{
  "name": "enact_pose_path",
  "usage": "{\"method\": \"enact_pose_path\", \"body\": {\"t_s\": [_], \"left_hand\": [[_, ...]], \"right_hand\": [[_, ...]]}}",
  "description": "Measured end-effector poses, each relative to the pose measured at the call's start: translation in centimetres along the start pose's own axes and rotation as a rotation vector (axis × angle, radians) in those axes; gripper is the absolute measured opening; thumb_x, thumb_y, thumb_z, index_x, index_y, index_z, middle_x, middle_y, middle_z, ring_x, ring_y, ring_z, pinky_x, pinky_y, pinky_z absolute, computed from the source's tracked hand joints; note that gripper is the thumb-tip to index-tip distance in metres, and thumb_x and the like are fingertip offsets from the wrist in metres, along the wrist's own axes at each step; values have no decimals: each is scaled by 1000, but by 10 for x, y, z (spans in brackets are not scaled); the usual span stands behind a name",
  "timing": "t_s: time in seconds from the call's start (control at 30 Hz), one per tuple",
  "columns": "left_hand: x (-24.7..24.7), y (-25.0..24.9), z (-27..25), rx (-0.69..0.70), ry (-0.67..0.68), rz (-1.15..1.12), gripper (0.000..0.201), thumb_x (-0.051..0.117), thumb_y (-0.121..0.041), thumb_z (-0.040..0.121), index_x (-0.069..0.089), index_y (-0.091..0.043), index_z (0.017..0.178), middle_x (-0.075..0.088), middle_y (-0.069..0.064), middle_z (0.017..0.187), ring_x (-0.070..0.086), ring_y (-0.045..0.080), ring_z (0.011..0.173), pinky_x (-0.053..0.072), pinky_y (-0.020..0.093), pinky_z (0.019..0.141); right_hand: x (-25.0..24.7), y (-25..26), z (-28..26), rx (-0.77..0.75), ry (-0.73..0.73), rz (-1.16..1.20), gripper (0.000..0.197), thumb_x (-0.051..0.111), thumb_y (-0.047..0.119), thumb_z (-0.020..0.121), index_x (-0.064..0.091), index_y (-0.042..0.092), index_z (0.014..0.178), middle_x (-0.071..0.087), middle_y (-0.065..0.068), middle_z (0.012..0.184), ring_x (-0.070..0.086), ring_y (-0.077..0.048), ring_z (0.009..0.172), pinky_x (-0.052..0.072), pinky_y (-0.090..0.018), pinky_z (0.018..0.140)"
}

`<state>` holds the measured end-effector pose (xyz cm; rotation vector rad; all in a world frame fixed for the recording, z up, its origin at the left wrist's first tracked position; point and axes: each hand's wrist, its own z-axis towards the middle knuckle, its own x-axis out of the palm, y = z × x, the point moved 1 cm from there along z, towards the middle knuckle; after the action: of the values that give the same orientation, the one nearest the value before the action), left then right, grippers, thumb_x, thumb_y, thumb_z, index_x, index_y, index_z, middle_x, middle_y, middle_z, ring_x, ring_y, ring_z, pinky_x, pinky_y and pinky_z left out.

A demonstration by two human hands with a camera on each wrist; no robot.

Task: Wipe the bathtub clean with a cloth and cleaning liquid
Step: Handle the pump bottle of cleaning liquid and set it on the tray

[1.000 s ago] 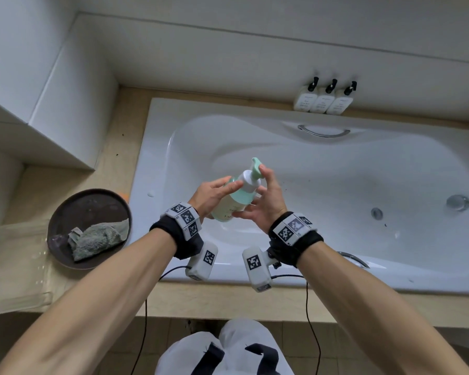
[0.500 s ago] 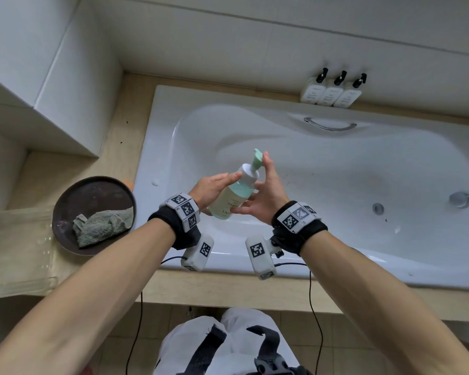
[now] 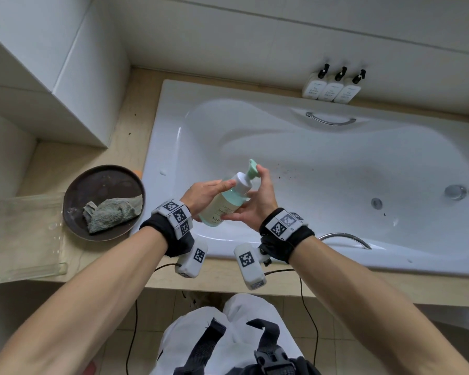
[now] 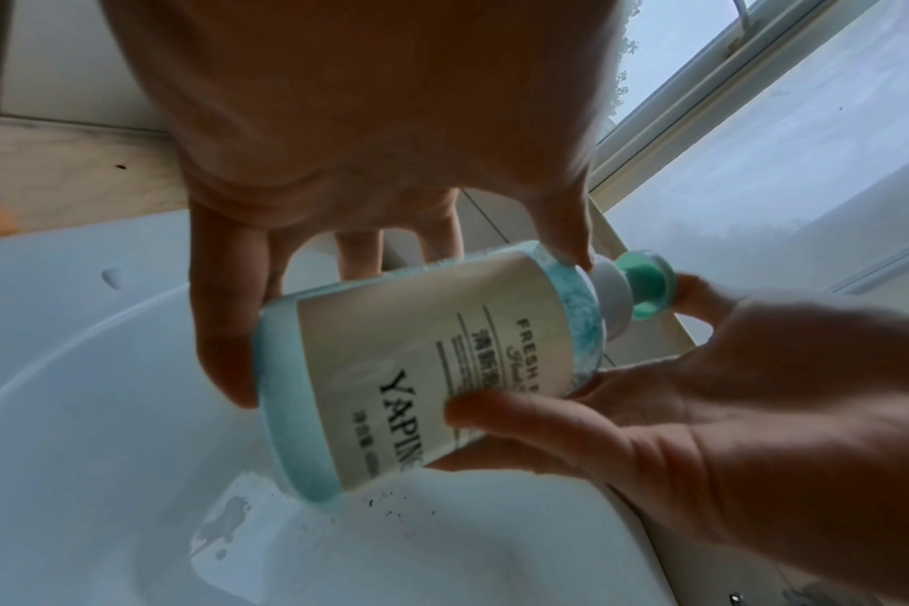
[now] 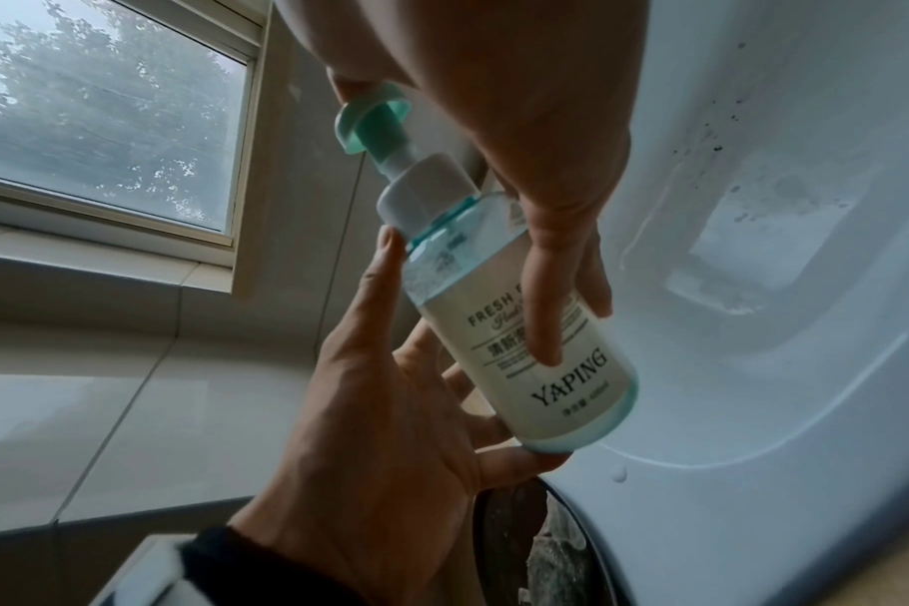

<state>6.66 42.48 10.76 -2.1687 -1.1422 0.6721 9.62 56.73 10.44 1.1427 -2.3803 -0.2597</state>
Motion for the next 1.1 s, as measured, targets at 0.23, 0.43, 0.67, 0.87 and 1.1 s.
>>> {"method": "enact_pose_path", "body": {"t_s": [0.23,0.43,0.67,0.87,1.1], "left_hand": [[0,13,-9,50,20,94,39,56,-80,68,68,-56,96,71,-10,95,68,21,89,57,45,78],[18,-1,-22,37,75,33,32,59,-64,81,66,-47,108,69,-9,95,66,15,82,56,34,67],[72,-38,-17,59,39,52,38,58,-70,78,67,-43,104,68,-7,94,65,16,84,56,40,76],[154,-77,-9,106,-72,-35,49,61,-74,71,67,-47,112,69,0,113,66,27,97,57,51,77],[248,-122,5,102,-145,-137,49,62,-68,76,64,-45,119,67,3,117,65,28,101,57,43,72]], "right_hand": [[2,-25,-4,-78,-32,9,82,59,69,68,55,12,127,55,-19,128,53,-48,113,46,-70,84],[-20,-12,-30,-34,22,-1,80,60,71,73,56,2,114,55,-26,123,53,-47,115,42,-64,99],[-71,36,-41,-54,54,-37,106,67,75,61,44,0,132,51,-29,130,50,-48,120,43,-63,97],[-137,100,-53,-40,236,-176,105,59,79,66,44,0,134,52,-26,132,51,-47,120,38,-64,103],[-213,169,-65,-17,254,-246,111,66,76,62,38,0,138,49,-24,136,49,-48,121,41,-66,98]]}}
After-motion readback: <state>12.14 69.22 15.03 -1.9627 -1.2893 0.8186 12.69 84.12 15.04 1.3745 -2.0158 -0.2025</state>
